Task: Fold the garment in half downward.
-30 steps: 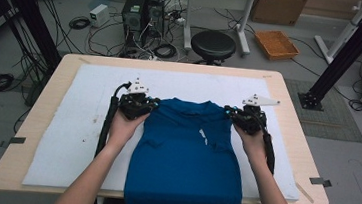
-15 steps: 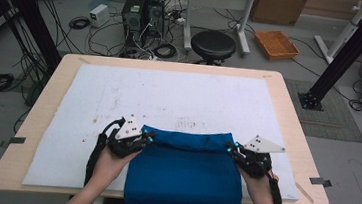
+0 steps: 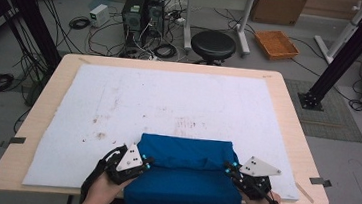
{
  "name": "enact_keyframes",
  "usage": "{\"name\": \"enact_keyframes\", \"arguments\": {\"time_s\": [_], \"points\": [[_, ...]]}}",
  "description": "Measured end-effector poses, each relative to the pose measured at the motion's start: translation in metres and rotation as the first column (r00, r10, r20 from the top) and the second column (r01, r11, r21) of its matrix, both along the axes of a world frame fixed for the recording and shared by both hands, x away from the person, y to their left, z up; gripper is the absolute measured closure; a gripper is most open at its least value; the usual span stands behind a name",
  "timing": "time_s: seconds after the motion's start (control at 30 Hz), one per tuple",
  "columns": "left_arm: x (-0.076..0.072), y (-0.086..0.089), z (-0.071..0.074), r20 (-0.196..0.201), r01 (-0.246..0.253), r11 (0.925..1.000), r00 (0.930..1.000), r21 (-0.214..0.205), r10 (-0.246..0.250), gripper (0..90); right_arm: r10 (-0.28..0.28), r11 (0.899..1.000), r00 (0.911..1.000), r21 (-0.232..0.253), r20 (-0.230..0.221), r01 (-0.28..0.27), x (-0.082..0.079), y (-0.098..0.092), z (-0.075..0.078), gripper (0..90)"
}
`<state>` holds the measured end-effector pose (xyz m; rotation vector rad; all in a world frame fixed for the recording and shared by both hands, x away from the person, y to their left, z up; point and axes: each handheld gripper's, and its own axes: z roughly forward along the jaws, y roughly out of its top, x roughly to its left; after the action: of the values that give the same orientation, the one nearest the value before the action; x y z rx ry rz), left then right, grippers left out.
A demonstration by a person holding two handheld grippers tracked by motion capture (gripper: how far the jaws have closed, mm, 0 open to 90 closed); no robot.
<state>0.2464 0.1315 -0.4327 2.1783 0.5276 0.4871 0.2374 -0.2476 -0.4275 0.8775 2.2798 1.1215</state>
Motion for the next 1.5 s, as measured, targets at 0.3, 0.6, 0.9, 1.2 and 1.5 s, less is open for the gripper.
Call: {"name": "enact_keyframes", "arguments": {"time_s": [0.3, 0.6, 0.9, 1.2, 1.5], "points": [[-0.016, -0.002, -0.008, -0.020, 0.037, 0.9984, 0.9991, 0.042, -0.036, 79.0, 0.019, 0.999, 0.9998, -0.034, -0.003, -0.019, -0.017, -0.002, -0.006, 85.8], [-0.003, 0.001, 0.002, -0.032, -0.029, 0.9982, 0.9991, -0.052, 0.027, 69.2, -0.003, 1.000, 0.9998, 0.031, 0.020, 0.003, -0.009, -0.001, 0.005, 72.8], [0.068, 0.013, 0.008, -0.142, -0.315, 0.9371, 0.9449, -0.150, 0.295, 54.9, -0.195, 0.966, 0.9786, 0.157, -0.065, 0.203, 0.057, -0.019, 0.013, 57.9], [0.090, 0.021, -0.006, -0.251, -0.418, 0.9030, 0.8884, -0.098, 0.384, 48.9, -0.282, 0.933, 0.9292, 0.157, -0.238, 0.324, 0.093, -0.018, -0.010, 56.5], [0.087, 0.016, -0.012, -0.300, -0.385, 0.9194, 0.8892, -0.083, 0.345, 78.2, -0.230, 0.957, 0.9329, 0.108, -0.277, 0.268, 0.094, -0.012, -0.020, 82.4]]}}
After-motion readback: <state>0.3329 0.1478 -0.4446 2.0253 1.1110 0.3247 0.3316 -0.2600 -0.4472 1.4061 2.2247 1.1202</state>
